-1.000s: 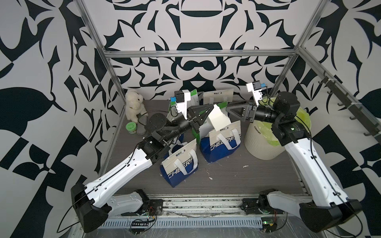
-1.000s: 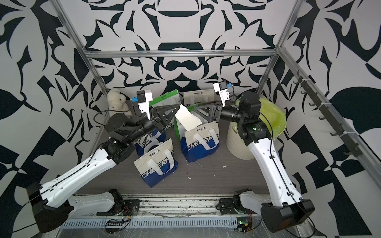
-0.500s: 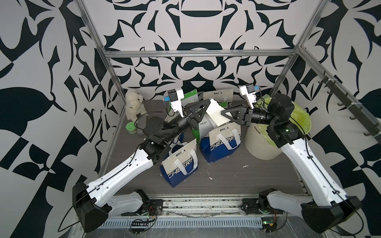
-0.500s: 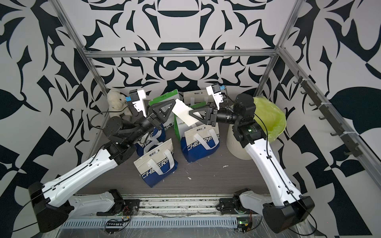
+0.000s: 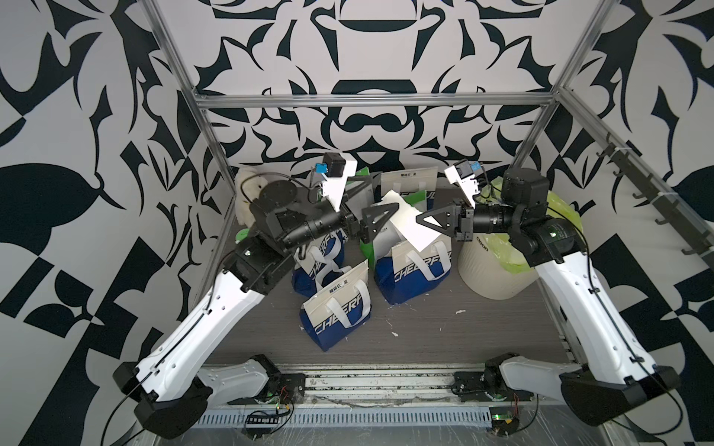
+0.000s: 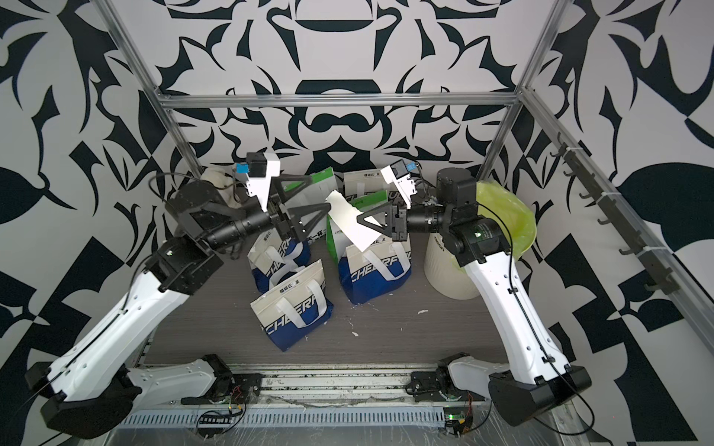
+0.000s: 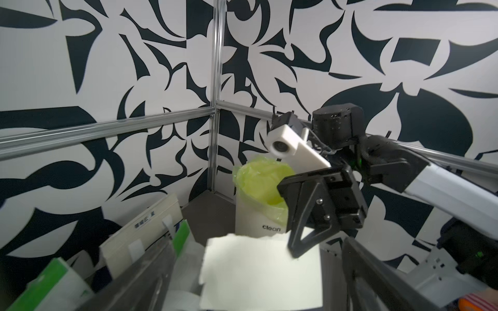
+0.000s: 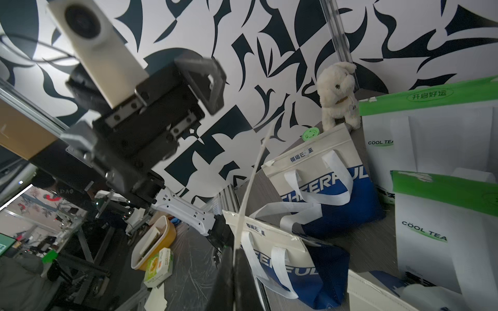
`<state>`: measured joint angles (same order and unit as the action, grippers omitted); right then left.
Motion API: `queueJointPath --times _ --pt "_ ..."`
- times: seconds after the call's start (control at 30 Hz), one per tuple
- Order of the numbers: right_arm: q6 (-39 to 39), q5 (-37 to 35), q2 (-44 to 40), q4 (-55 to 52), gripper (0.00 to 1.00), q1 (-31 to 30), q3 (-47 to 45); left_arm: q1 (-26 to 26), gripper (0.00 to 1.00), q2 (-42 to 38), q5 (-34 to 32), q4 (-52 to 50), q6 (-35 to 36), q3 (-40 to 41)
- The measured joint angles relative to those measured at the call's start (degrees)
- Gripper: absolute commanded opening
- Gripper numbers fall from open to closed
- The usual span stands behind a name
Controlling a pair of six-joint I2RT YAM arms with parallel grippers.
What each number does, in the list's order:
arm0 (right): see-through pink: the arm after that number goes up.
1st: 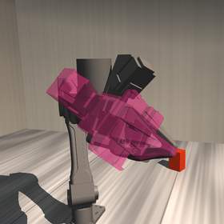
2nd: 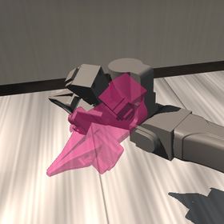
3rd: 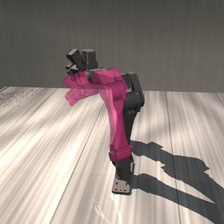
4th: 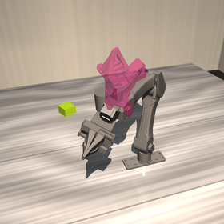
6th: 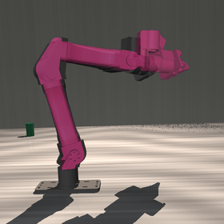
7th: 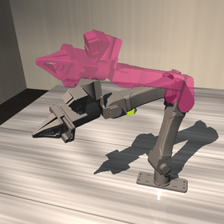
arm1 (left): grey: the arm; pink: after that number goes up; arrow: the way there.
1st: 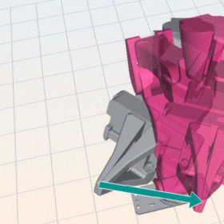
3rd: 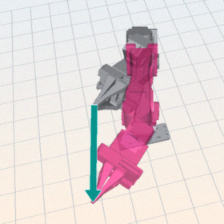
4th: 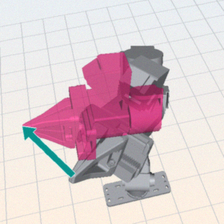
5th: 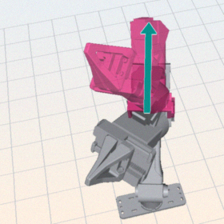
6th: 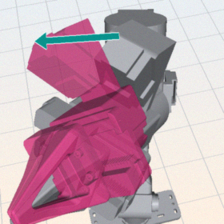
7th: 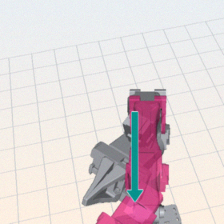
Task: Shred takeout receipts and throw away
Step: Shred the takeout receipt.
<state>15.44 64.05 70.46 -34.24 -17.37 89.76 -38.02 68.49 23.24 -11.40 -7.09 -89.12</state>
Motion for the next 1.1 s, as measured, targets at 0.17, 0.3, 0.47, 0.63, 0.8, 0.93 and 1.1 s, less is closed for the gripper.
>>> queueJointPath --times 0.17,0.3,0.47,0.63,0.8,0.93,1.1 --pt "-8.31 0.94 0.13 -10.40 0.00 -0.11 3.41 7.58 0.93 7.72 15.96 -12.00 4.55 -12.66" --pt "-11.17 1.64 0.50 -14.49 0.00 -0.44 3.67 7.56 0.92 14.56 25.99 -16.41 4.70 -15.72" --pt "-12.81 1.66 1.38 -16.94 0.00 -0.74 4.02 7.34 0.78 19.39 34.64 -17.84 1.79 -15.78" --pt "-13.57 1.14 2.21 -18.36 0.00 -0.90 4.44 6.69 0.62 20.39 39.45 -19.85 0.44 -17.09" --pt "-13.81 0.09 2.80 -18.69 0.00 -1.11 4.92 5.55 0.57 20.41 41.53 -21.22 0.42 -17.57" --pt "-13.81 -0.35 3.15 -18.73 0.00 -1.11 5.33 4.79 0.57 20.83 40.24 -24.00 1.44 -17.73" --pt "-13.84 -0.39 3.41 -18.73 0.00 -1.14 5.86 4.15 0.53 21.99 37.90 -26.62 2.38 -17.90"
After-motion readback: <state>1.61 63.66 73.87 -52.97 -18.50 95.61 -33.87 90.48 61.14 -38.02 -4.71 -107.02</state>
